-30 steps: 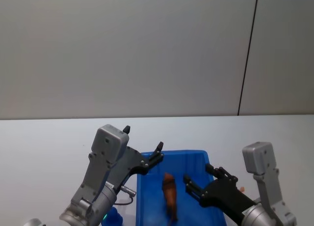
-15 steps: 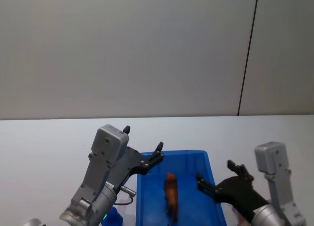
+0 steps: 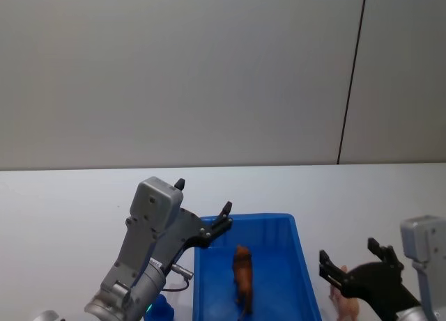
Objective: Pick up the two dolls from the table and place them into the box.
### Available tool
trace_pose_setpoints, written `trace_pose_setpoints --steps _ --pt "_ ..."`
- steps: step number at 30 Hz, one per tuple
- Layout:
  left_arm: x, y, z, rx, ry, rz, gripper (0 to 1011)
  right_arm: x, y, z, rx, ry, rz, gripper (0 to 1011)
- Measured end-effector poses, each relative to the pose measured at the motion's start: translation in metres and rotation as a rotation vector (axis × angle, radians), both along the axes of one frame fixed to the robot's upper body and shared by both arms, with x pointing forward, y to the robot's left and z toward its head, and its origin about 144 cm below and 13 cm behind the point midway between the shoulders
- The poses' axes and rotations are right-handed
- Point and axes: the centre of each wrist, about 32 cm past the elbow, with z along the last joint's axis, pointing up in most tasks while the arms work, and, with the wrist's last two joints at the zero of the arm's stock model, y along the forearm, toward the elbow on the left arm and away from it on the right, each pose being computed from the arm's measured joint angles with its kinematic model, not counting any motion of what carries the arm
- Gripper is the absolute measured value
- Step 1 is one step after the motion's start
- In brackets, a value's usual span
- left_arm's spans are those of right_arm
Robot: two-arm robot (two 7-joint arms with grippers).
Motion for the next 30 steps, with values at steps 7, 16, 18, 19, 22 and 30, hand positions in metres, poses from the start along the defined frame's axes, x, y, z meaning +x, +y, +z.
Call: trace_pose_setpoints --steps 7,16,18,19,22,30 --pt "0.000 0.000 0.000 0.000 0.000 0.000 1001 -0.010 -0.007 -0.009 -0.014 0.038 -0.027 1001" --pt "0.000 0.000 0.000 0.000 0.000 0.000 1001 -0.014 -0.012 -0.024 -0.025 0.085 -0.021 1001" --pt "0.000 0.000 0.000 0.000 0.000 0.000 1001 -0.015 -0.012 -0.028 -0.027 0.097 -0.014 1001" --pt "0.000 0.000 0.000 0.000 0.000 0.000 1001 -0.015 -0.012 -0.030 -0.028 0.102 -0.013 1001" --pt "0.000 0.000 0.000 0.000 0.000 0.000 1001 -0.015 -0.013 -0.035 -0.030 0.116 -0.005 1001" --pt "0.000 0.000 0.000 0.000 0.000 0.000 1001 -0.014 -0.011 -0.049 -0.038 0.149 0.011 901"
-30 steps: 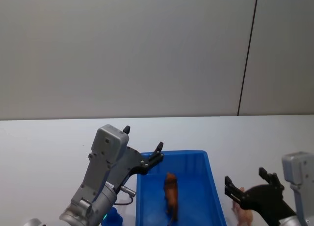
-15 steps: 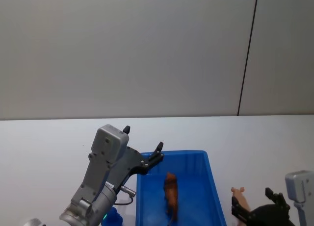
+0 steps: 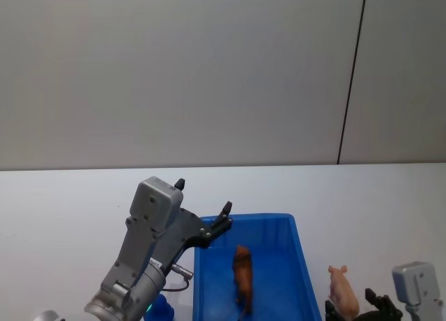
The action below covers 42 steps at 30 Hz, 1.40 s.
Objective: Pick up the two dolls from the table and place them into the box.
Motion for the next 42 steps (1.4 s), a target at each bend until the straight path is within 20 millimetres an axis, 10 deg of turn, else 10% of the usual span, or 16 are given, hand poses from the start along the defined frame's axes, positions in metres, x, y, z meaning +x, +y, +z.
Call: trace_pose_setpoints --steps 17,42 --pt "0.000 0.000 0.000 0.000 0.000 0.000 1001 0.001 0.004 -0.010 -0.024 -0.019 0.000 396" --pt "0.000 0.000 0.000 0.000 0.000 0.000 1001 0.012 0.023 0.034 0.078 -0.237 0.121 379"
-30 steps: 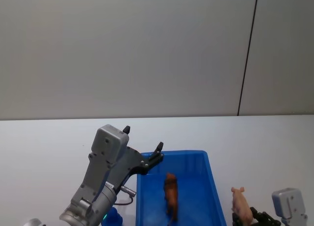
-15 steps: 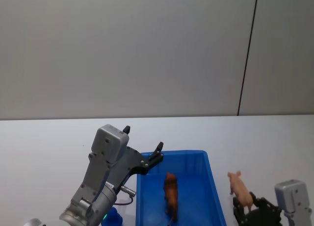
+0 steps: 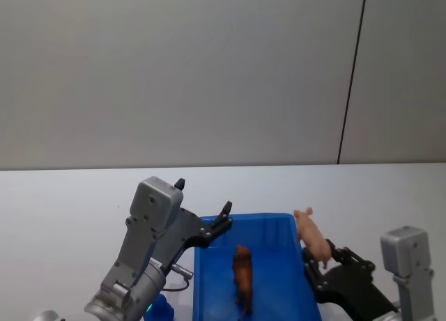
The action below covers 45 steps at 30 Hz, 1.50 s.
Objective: Pick up the two dolls from the table and place them into the box.
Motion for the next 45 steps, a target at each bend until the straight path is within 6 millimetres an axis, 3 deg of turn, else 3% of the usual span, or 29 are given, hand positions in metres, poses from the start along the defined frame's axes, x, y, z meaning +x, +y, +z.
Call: trace_pose_setpoints --steps 10,17,20,31,45 --pt "0.000 0.000 0.000 0.000 0.000 0.000 1001 0.012 0.014 0.004 0.034 0.004 0.054 392" --pt "0.000 0.000 0.000 0.000 0.000 0.000 1001 0.019 0.020 0.002 0.041 0.026 0.063 589" --pt "0.000 0.000 0.000 0.000 0.000 0.000 1002 0.022 0.021 0.000 0.043 0.037 0.061 733" --pt "0.000 0.000 0.000 0.000 0.000 0.000 1001 0.025 0.017 -0.002 0.054 0.045 0.008 1000" --pt "0.000 0.000 0.000 0.000 0.000 0.000 1001 0.013 -0.007 0.000 0.057 0.022 -0.142 1001"
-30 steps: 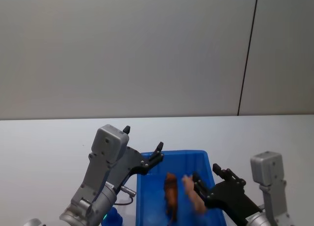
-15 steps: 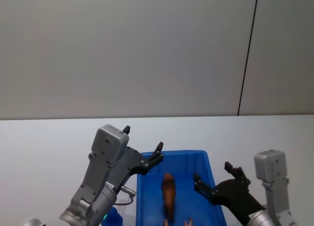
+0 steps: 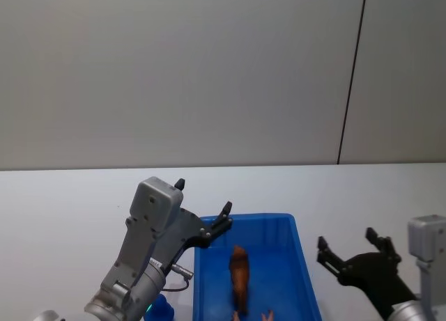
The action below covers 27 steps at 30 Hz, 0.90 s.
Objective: Pick up the two dolls from the table and place them into the box.
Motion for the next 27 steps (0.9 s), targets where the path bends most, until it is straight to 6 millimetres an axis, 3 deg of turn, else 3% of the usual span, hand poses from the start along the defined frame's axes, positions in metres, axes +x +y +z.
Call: trace_pose_setpoints --steps 10,27 --pt "0.000 0.000 0.000 0.000 0.000 0.000 1001 -0.010 -0.016 0.003 -0.007 -0.007 -0.086 1001" --pt "-0.004 0.003 0.000 0.002 0.044 0.024 1001 -0.015 -0.025 0.004 -0.013 -0.011 -0.132 1001"
